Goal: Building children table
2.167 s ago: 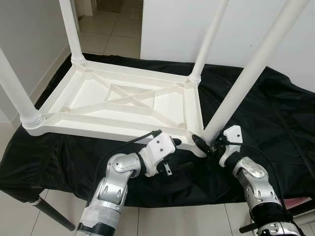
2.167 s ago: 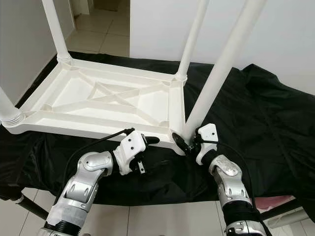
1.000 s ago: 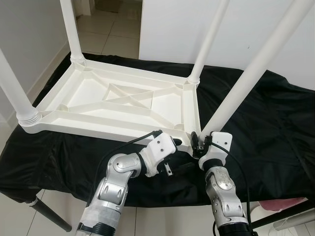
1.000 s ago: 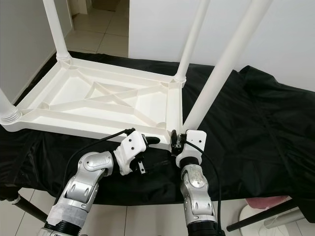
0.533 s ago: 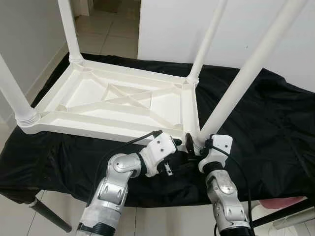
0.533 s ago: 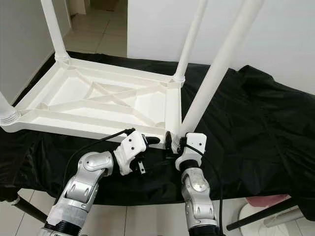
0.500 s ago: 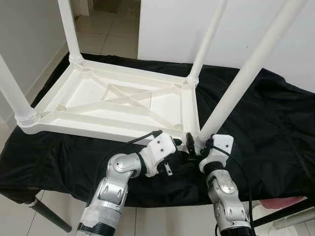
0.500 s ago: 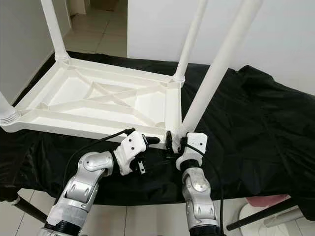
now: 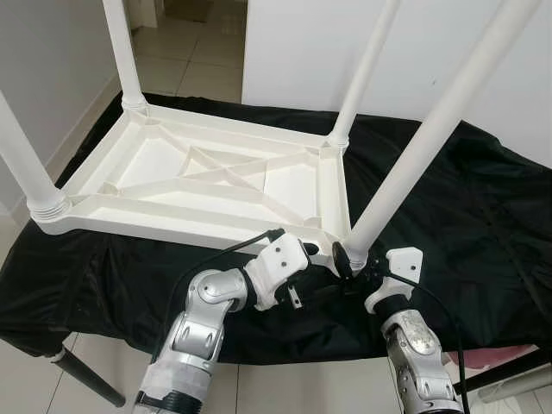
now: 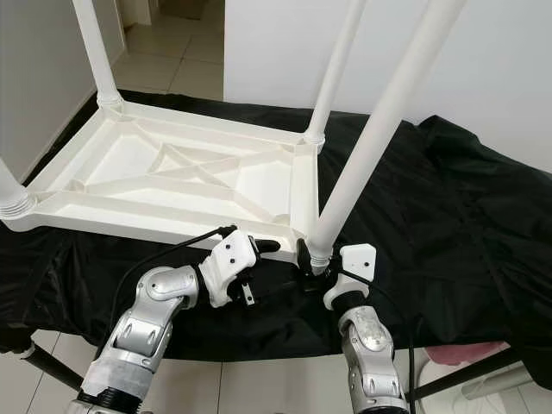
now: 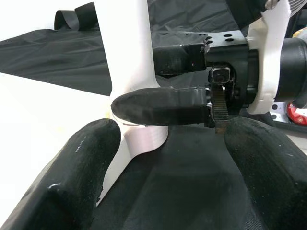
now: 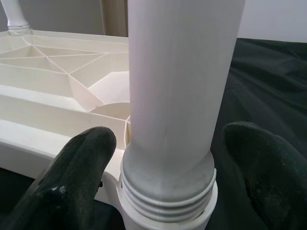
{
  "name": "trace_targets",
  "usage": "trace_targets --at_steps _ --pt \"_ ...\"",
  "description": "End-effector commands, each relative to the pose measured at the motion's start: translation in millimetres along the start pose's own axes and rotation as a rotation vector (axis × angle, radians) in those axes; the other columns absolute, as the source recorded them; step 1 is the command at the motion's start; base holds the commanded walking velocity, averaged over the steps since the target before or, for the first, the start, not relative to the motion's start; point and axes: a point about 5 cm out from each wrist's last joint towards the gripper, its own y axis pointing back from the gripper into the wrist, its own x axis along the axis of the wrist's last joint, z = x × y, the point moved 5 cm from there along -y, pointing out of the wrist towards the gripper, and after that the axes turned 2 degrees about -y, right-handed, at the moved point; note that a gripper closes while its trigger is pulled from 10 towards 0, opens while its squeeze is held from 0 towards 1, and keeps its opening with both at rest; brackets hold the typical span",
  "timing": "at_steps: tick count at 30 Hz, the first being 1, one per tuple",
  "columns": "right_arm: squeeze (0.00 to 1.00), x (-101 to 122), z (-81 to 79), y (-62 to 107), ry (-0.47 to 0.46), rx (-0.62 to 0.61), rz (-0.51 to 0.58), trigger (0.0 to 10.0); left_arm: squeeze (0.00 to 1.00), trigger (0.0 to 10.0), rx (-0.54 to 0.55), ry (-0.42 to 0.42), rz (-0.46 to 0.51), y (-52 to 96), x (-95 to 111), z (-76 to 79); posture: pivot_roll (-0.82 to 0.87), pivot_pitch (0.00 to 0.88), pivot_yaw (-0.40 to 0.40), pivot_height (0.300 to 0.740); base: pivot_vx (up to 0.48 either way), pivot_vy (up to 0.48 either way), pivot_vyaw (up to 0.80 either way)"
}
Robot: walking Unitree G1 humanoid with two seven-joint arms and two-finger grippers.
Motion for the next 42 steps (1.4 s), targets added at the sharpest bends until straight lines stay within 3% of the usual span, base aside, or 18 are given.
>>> trace_targets --at_steps 1,4,14,15,24,25,26,27,30,31,40,41,42 --pt "0.0 -4 4.4 3.3 0.002 -0.006 -0.007 10.0 0.0 10.0 0.237 0.013 -0.011 -0.6 -3 -16.0 0.0 0.0 -0.112 0.74 0.0 0.0 0.0" --pt "0.0 -1 8.3 1.8 0.021 0.043 -0.004 10.0 0.0 10.0 0.186 0.015 -0.021 2.3 -6 -8.6 0.0 0.0 -0.107 0.74 0.0 0.0 0.0" --pt "0.0 0 12.2 -8.5 0.053 0.188 -0.037 10.0 0.0 10.0 0.141 0.013 -0.035 4.5 -7 -7.3 -0.01 0.0 -0.093 0.74 0.0 0.0 0.0" --pt "0.0 2 10.3 -15.3 0.055 0.246 -0.048 10.0 0.0 10.0 0.136 0.007 -0.035 3.1 -6 -7.4 -0.01 0.0 -0.09 0.74 0.0 0.0 0.0" --pt "0.0 10 3.8 -35.9 0.065 0.335 -0.053 10.0 0.0 10.0 0.131 -0.007 -0.029 -1.0 -2 -7.1 0.0 0.0 -0.091 0.74 0.0 0.0 0.0" --pt "0.0 8 3.0 -39.3 0.073 0.364 -0.076 8.4 0.0 10.0 0.134 -0.009 -0.029 -1.4 -2 -7.2 0.01 0.0 -0.099 0.74 0.0 0.0 0.0" --pt "0.0 6 3.3 -39.9 0.074 0.376 -0.09 8.4 0.0 10.0 0.135 -0.009 -0.03 -1.3 -2 -7.1 0.01 0.0 -0.099 0.74 0.0 0.0 0.0" --pt "0.0 4 4.9 -39.8 0.084 0.381 -0.099 4.9 0.0 10.0 0.137 -0.01 -0.031 -1.0 -2 -7.2 0.02 0.0 -0.101 0.74 0.0 0.0 0.0" --pt "0.0 2 6.6 -39.4 0.094 0.384 -0.102 4.9 0.0 10.0 0.14 -0.011 -0.032 -0.7 -2 -7.3 0.02 0.0 -0.101 0.74 0.0 0.0 0.0" --pt "0.0 -1 8.1 -37.7 0.097 0.393 -0.117 0.0 0.0 10.0 0.144 -0.01 -0.034 0.0 -2 -7.8 0.02 0.0 -0.101 0.74 0.0 0.0 0.0" --pt "0.0 -12 13.5 -29.6 0.082 0.393 -0.153 0.0 0.0 10.0 0.15 -0.009 -0.036 1.2 -2 -6.0 0.02 0.0 -0.094 0.74 0.0 0.0 0.0" --pt "0.0 -11 13.6 -29.1 0.078 0.388 -0.15 2.0 0.0 10.0 0.146 -0.01 -0.035 0.4 -2 -5.6 0.01 0.0 -0.091 0.74 0.0 0.0 0.0" --pt "0.0 -11 13.8 -29.1 0.075 0.386 -0.147 2.0 0.0 10.0 0.144 -0.011 -0.034 -0.1 -2 -5.4 0.01 0.0 -0.091 0.74 0.0 0.0 0.0"
